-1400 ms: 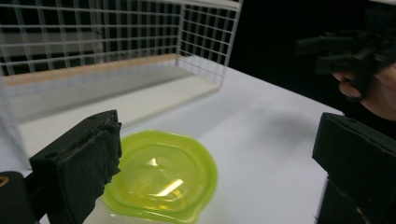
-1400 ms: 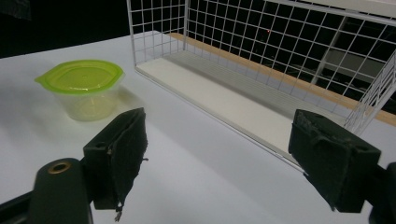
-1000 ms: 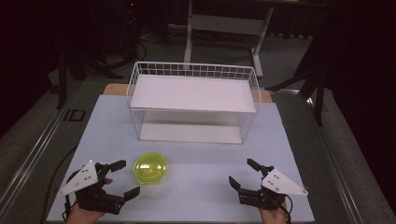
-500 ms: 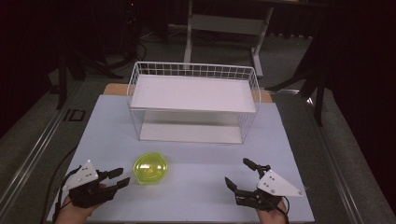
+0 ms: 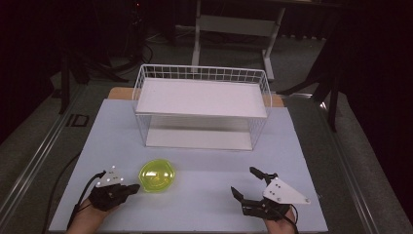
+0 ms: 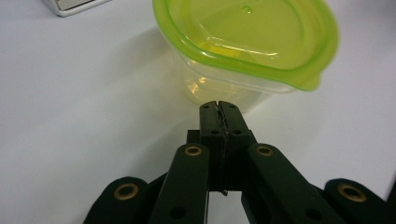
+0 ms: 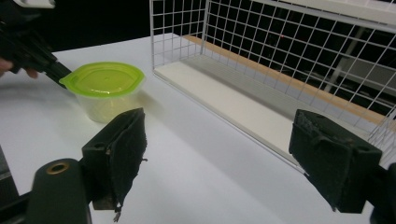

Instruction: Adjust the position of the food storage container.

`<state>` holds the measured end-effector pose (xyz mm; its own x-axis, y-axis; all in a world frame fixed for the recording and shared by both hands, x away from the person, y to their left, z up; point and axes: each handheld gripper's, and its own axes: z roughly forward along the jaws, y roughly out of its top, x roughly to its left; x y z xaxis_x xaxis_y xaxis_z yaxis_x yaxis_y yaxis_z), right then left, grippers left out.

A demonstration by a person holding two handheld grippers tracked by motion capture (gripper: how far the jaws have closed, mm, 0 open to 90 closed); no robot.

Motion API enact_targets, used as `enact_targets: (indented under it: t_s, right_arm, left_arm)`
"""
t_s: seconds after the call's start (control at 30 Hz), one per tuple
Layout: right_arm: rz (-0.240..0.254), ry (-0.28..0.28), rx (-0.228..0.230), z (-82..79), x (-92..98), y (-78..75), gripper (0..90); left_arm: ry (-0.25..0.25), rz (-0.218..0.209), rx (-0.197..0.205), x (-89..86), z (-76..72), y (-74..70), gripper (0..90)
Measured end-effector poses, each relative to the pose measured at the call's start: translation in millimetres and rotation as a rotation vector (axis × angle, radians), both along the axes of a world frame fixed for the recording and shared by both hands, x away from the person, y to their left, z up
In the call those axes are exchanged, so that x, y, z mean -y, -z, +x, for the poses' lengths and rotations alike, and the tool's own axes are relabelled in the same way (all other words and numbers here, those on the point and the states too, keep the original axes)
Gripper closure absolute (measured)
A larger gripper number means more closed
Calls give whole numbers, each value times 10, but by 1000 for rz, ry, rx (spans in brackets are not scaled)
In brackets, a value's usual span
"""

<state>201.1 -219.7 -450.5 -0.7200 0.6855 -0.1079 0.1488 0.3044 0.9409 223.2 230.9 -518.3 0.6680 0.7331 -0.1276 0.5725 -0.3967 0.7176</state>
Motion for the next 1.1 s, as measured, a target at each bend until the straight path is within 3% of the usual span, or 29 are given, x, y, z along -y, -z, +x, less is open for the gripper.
enact_targets:
  t_s: [0.1, 0.53, 0.87, 1.1]
  right_arm:
    - [7, 2, -8, 9, 4, 5, 189]
    - [14, 7, -14, 13, 42, 6, 189]
    - [8, 0, -23, 24, 41, 19, 188]
    - [4, -1, -23, 17, 49, 17, 189]
  left_arm:
    - [-4, 12, -13, 46, 66, 22, 900]
    - [3, -7, -25, 218, 358, 60, 900]
    - [40, -18, -28, 564, 556, 75, 900]
    - [37, -28, -37, 667, 699, 94, 900]
